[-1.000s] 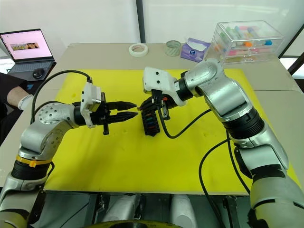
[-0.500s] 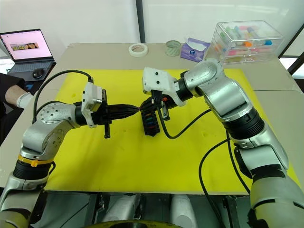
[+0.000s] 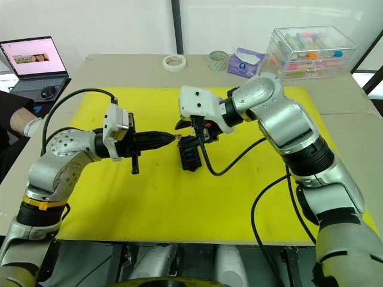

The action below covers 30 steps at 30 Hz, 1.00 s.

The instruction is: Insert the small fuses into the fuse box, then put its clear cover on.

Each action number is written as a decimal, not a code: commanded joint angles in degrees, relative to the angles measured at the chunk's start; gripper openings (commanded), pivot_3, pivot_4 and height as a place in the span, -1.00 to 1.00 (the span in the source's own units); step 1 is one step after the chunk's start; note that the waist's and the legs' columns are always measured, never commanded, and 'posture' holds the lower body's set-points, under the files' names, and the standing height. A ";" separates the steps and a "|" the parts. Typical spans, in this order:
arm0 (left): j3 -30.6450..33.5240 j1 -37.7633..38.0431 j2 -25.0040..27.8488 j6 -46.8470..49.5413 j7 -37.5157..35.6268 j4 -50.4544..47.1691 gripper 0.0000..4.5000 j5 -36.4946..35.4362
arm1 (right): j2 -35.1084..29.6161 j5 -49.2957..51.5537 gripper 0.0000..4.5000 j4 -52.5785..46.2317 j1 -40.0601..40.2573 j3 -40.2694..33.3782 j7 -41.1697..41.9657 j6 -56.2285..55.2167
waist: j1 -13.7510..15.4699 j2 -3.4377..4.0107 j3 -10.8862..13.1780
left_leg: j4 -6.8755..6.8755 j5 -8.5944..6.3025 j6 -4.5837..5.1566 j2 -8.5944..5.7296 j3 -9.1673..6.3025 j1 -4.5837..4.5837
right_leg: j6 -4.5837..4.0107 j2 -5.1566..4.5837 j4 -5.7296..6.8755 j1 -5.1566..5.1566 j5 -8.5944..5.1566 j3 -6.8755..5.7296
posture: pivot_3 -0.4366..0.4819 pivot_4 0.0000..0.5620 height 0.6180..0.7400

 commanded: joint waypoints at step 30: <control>0.12 0.00 -0.05 -2.35 -0.31 -1.54 -1.00 0.73 | 0.09 2.40 -0.98 -3.40 -0.14 -2.51 -1.60 3.00 | 0.01 0.00 0.00 | 0.00 0.00 0.00 0.00 0.00 0.00 | 0.00 0.00 0.00 0.00 0.00 0.00 | -0.05 -0.47 1.00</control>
